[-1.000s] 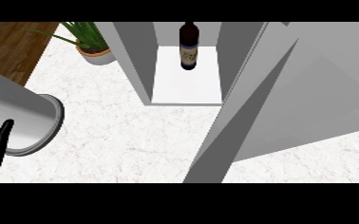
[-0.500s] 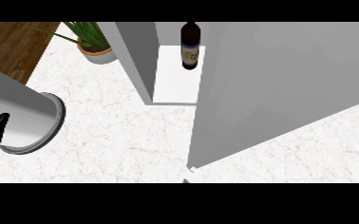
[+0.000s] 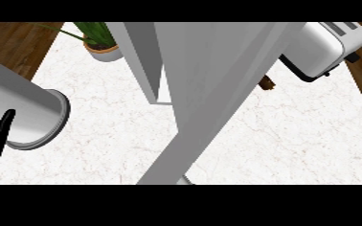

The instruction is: Pick up the wine, place it into the cabinet and close the cabinet

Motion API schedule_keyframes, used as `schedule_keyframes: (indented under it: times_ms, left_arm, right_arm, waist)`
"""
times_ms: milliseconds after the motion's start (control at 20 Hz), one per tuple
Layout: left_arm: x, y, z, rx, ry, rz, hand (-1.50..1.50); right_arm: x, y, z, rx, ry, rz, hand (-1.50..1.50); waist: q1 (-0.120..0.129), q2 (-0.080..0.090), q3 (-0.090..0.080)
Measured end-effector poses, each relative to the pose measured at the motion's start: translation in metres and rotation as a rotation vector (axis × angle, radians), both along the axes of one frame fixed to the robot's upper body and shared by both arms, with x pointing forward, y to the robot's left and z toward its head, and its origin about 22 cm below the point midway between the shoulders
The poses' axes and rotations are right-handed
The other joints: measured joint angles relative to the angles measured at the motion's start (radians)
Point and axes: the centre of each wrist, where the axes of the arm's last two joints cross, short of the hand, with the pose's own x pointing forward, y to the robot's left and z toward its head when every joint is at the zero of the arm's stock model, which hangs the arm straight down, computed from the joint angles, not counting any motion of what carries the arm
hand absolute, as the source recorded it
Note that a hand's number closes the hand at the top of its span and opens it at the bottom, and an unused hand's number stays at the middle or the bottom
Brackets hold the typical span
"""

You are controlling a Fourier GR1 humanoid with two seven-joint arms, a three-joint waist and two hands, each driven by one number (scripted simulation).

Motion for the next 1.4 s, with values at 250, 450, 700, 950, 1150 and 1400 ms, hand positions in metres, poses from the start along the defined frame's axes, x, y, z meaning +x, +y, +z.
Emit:
schedule_keyframes:
  times_ms: [250, 450, 700, 950, 1150, 1400]
  left_arm:
    - [0.003, -0.004, 0.0, -0.008, 0.003, 0.004, -1.5]
    - [0.004, -0.006, -0.001, -0.008, 0.006, 0.013, -1.5]
    - [0.008, -0.006, 0.0, -0.015, 0.005, 0.025, -1.5]
    - [0.01, -0.007, 0.004, -0.008, -0.003, 0.035, -1.5]
    - [0.011, -0.003, 0.002, -0.001, -0.003, 0.049, -1.5]
    - [0.015, -0.004, 0.0, 0.001, -0.004, 0.047, -1.5]
  right_arm:
    - [0.038, 0.048, 0.02, 0.036, -0.019, -0.004, 1.5]
    - [0.07, 0.077, 0.04, 0.033, -0.037, -0.028, 1.5]
    - [0.108, 0.1, 0.057, -0.014, -0.127, -0.095, 1.5]
    - [0.154, 0.106, 0.067, -0.051, -0.151, -0.172, 1.5]
    - [0.184, 0.101, 0.066, -0.059, -0.132, -0.184, 1.5]
    - [0.203, 0.097, 0.056, -0.068, -0.167, -0.157, 1.5]
  waist:
    - [0.008, 0.002, 0.001]
    - [0.005, 0.002, 0.002]
    - [-0.007, 0.001, 0.002]
    - [-0.012, 0.001, 0.002]
    - [-0.017, 0.0, 0.002]
    - [-0.018, -0.019, 0.001]
